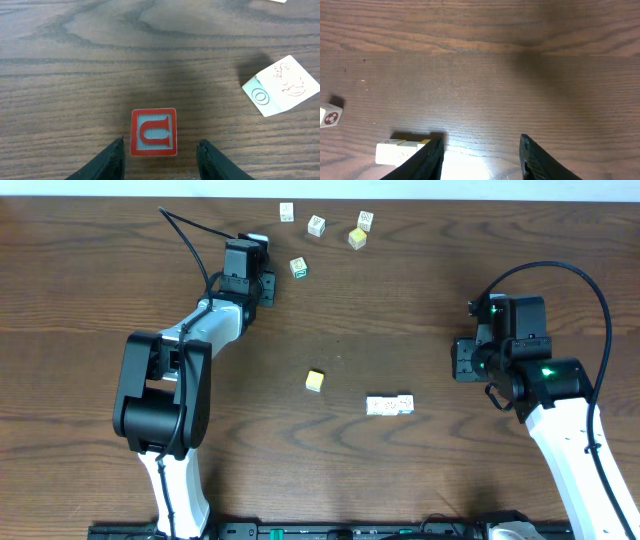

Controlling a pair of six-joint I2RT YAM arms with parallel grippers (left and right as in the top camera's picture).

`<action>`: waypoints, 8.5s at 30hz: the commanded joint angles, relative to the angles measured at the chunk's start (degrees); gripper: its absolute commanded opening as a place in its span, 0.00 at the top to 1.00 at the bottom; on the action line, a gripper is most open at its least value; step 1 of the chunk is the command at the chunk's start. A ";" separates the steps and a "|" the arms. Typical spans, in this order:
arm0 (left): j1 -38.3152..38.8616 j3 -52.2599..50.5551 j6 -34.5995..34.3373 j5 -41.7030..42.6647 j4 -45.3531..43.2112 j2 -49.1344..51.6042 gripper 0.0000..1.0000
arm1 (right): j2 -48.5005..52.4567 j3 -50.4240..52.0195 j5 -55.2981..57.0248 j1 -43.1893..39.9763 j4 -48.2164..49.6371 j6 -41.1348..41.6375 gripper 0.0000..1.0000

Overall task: Lift 5 blocks
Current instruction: 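Lower the left gripper onto the red U block and close, then lift the red U block and carry it toward the white block row, then lower the red U block beside the white blocks and open the left gripper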

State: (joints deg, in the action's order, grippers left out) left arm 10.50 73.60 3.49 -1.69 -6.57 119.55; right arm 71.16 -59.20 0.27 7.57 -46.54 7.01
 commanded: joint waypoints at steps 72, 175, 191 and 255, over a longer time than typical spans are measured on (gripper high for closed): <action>5.73 -11.02 -3.58 -6.58 19.76 -39.56 0.93 | 0.24 -1.01 1.11 -0.79 -0.11 0.26 0.62; 37.48 -43.56 -40.83 -1.95 -6.45 -30.05 0.93 | 0.22 -1.01 -0.76 -0.74 -0.83 2.19 0.68; 37.48 -43.56 -40.39 1.27 -6.43 -30.05 0.83 | 0.22 -1.01 -0.76 -0.74 -0.83 2.19 0.67; 36.22 -43.56 -33.44 -0.50 -10.32 -32.98 0.50 | 0.22 -1.01 -0.76 -0.74 -0.79 2.23 0.66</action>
State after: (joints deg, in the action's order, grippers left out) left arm 47.70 30.09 -32.56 -0.34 -16.88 88.64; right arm 71.22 -59.20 -0.25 7.57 -47.31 8.56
